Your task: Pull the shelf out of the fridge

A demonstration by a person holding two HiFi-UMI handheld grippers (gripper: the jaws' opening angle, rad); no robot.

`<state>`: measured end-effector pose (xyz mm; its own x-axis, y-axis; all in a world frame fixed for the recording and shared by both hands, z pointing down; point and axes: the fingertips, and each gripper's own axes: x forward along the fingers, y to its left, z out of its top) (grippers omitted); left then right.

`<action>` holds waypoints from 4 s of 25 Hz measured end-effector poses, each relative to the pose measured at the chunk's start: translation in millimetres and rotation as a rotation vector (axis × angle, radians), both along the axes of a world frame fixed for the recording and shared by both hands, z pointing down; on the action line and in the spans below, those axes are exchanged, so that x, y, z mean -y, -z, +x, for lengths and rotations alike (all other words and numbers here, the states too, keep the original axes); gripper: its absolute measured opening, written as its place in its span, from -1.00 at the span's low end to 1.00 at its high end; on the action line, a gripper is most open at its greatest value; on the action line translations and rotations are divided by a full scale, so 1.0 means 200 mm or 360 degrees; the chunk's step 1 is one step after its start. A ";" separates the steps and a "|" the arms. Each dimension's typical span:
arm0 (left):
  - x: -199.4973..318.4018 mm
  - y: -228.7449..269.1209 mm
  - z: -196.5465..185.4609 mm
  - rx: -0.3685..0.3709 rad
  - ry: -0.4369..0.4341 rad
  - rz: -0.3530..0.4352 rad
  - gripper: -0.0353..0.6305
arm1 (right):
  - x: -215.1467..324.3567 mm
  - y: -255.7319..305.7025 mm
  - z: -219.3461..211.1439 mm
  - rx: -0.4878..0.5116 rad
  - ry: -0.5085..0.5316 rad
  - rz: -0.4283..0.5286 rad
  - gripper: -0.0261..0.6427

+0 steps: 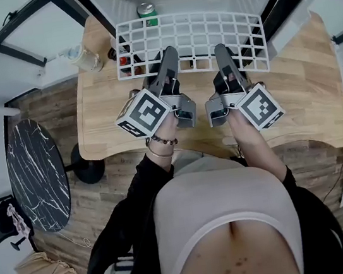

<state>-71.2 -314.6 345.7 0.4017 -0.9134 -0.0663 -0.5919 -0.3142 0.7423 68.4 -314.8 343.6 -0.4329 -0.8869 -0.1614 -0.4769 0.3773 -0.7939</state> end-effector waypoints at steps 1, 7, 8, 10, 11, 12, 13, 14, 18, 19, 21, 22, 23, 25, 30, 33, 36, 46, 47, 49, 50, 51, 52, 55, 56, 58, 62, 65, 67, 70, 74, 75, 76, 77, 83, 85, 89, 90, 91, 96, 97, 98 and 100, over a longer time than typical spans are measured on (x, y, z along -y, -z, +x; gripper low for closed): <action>-0.01 0.00 0.00 0.0011 0.0003 0.0008 -0.56 | -0.01 0.00 0.00 -0.0008 0.0011 0.0011 -0.61; -0.07 -0.04 0.03 0.0024 0.0020 0.0019 -0.55 | -0.06 -0.06 0.04 -0.0067 0.0011 -0.0022 -0.61; -0.08 -0.04 0.03 0.0024 0.0027 0.0019 -0.55 | -0.06 -0.07 0.04 -0.0086 0.0018 -0.0024 -0.60; -0.10 -0.05 0.03 0.0025 0.0046 0.0021 -0.54 | -0.07 -0.07 0.03 -0.0106 0.0050 -0.0025 -0.60; -0.11 -0.06 0.03 0.0027 0.0055 0.0022 -0.54 | -0.08 -0.07 0.03 -0.0109 0.0067 -0.0024 -0.60; -0.11 -0.06 0.03 0.0030 0.0060 0.0024 -0.54 | -0.08 -0.06 0.03 -0.0112 0.0079 -0.0020 -0.60; -0.12 -0.06 0.03 0.0033 0.0064 0.0026 -0.54 | -0.08 -0.06 0.03 -0.0117 0.0088 -0.0011 -0.60; -0.12 -0.06 0.04 0.0037 0.0066 0.0029 -0.54 | -0.08 -0.05 0.03 -0.0126 0.0098 0.0006 -0.59; -0.14 -0.04 0.04 0.0042 0.0081 0.0054 -0.53 | -0.10 -0.05 0.04 -0.0152 0.0102 0.0034 -0.58; -0.14 -0.04 0.04 0.0036 0.0085 0.0060 -0.53 | -0.10 -0.04 0.05 -0.0156 0.0102 0.0036 -0.58; -0.16 -0.03 0.05 0.0016 0.0085 0.0066 -0.53 | -0.12 -0.04 0.06 -0.0172 0.0104 0.0049 -0.58; -0.17 -0.03 0.06 0.0006 0.0082 0.0068 -0.53 | -0.13 -0.03 0.06 -0.0184 0.0106 0.0057 -0.58; -0.18 -0.03 0.06 -0.0001 0.0080 0.0071 -0.53 | -0.14 -0.02 0.06 -0.0192 0.0111 0.0067 -0.58; -0.20 -0.02 0.06 -0.0003 0.0082 0.0080 -0.53 | -0.16 -0.01 0.06 -0.0181 0.0118 0.0077 -0.58; -0.25 -0.01 0.04 -0.0010 0.0090 0.0078 -0.54 | -0.21 -0.01 0.05 -0.0149 0.0119 0.0037 -0.58; -0.31 -0.01 0.02 -0.0001 0.0093 0.0075 -0.54 | -0.27 0.01 0.01 -0.0129 0.0153 0.0095 -0.58; -0.41 -0.02 -0.03 0.0012 0.0090 0.0072 -0.54 | -0.37 -0.02 -0.04 -0.0113 0.0145 0.0075 -0.58; -0.84 0.00 -0.11 0.0018 0.0028 0.0054 -0.54 | -0.82 0.02 -0.13 -0.0115 0.0092 0.0078 -0.58; -0.89 0.01 -0.12 0.0020 0.0021 0.0057 -0.54 | -0.88 0.02 -0.14 -0.0119 0.0086 0.0079 -0.58; -0.98 0.01 -0.14 0.0021 0.0008 0.0063 -0.54 | -0.98 0.02 -0.15 -0.0125 0.0072 0.0084 -0.58; -1.03 0.02 -0.14 0.0022 0.0000 0.0065 -0.54 | -1.02 0.03 -0.16 -0.0125 0.0065 0.0088 -0.58; -1.07 0.02 -0.15 0.0024 -0.0007 0.0067 -0.54 | -1.07 0.03 -0.16 -0.0124 0.0059 0.0092 -0.58; -1.11 0.02 -0.16 0.0025 -0.0012 0.0067 -0.54 | -1.11 0.03 -0.17 -0.0122 0.0056 0.0092 -0.58; -1.23 0.02 -0.19 0.0027 -0.0016 0.0064 -0.54 | -1.23 0.03 -0.20 -0.0126 0.0056 0.0086 -0.57; -1.27 0.03 -0.19 0.0030 -0.0017 0.0065 -0.54 | -1.26 0.03 -0.21 -0.0128 0.0057 0.0086 -0.57; -1.32 0.03 -0.20 0.0037 -0.0021 0.0066 -0.54 | -1.32 0.04 -0.22 -0.0131 0.0054 0.0090 -0.57; -1.42 0.04 -0.22 0.0047 -0.0021 0.0070 -0.54 | -1.40 0.03 -0.24 -0.0118 0.0058 0.0082 -0.57; -1.46 0.04 -0.25 0.0044 -0.0005 0.0064 -0.54 | -1.44 0.04 -0.26 -0.0129 0.0072 0.0081 -0.57; -1.50 0.05 -0.25 0.0037 -0.0009 0.0065 -0.54 | -1.47 0.05 -0.26 -0.0135 0.0078 0.0093 -0.57; -1.52 0.05 -0.25 0.0043 -0.0012 0.0083 -0.54 | -1.50 0.06 -0.27 -0.0125 0.0087 0.0114 -0.57; -1.55 0.04 -0.25 0.0046 -0.0016 0.0070 -0.54 | -1.53 0.05 -0.27 -0.0129 0.0082 0.0101 -0.57; -1.56 0.05 -0.24 0.0047 -0.0016 0.0074 -0.54 | -1.54 0.06 -0.26 -0.0124 0.0082 0.0108 -0.57; -1.58 0.06 -0.23 0.0051 -0.0014 0.0078 -0.54 | -1.55 0.06 -0.25 -0.0119 0.0080 0.0110 -0.57; -1.59 0.06 -0.22 0.0056 -0.0012 0.0082 -0.54 | -1.56 0.06 -0.24 -0.0115 0.0078 0.0107 -0.57; -1.71 0.11 -0.21 0.0053 0.0009 0.0116 -0.54 | -1.67 0.10 -0.23 -0.0118 0.0095 0.0142 -0.57; -1.76 0.12 -0.18 0.0053 0.0006 0.0123 -0.54 | -1.72 0.11 -0.20 -0.0121 0.0086 0.0144 -0.57; -1.90 0.12 -0.10 0.0041 -0.0003 0.0125 -0.54 | -1.87 0.12 -0.11 -0.0127 0.0080 0.0152 -0.57; -1.94 0.12 -0.07 0.0032 -0.0003 0.0124 -0.54 | -1.91 0.12 -0.09 -0.0128 0.0080 0.0154 -0.57; -1.98 0.11 -0.04 0.0021 -0.0002 0.0121 -0.54 | -1.95 0.12 -0.06 -0.0131 0.0077 0.0155 -0.57; -2.25 0.08 0.11 -0.0005 -0.0004 0.0099 -0.54 | -2.22 0.08 0.10 -0.0142 0.0060 0.0131 -0.57; -2.32 0.07 0.13 -0.0003 -0.0002 0.0095 -0.54 | -2.28 0.07 0.12 -0.0140 0.0058 0.0123 -0.57; -2.38 0.07 0.16 -0.0002 0.0001 0.0090 -0.54 | -2.35 0.06 0.15 -0.0138 0.0057 0.0112 -0.57; -2.51 0.05 0.20 -0.0006 0.0011 0.0073 -0.54 | -2.47 0.05 0.19 -0.0133 0.0063 0.0095 -0.57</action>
